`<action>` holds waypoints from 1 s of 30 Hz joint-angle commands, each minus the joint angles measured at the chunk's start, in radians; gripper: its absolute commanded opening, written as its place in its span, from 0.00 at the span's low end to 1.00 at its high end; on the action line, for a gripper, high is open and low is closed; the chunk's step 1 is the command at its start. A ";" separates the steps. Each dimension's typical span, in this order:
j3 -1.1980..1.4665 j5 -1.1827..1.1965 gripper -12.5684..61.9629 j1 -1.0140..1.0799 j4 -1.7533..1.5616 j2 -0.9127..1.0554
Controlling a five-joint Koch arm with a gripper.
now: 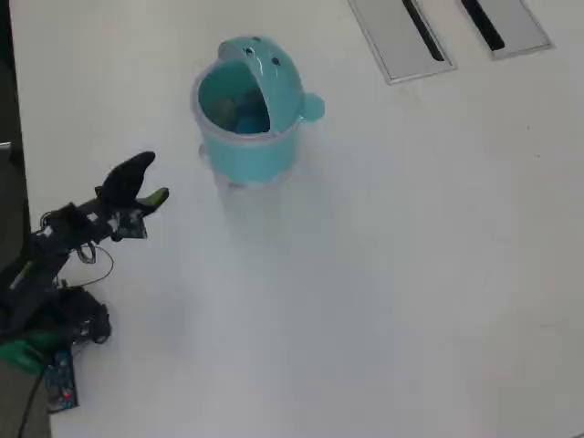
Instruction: Grasp RGB lego blocks and put them in the bin one by one.
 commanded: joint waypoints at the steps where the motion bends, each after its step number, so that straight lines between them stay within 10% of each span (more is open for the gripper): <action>1: -0.018 0.038 0.66 0.029 -0.114 0.074; 30: 0.788 0.253 0.62 0.446 -1.014 0.074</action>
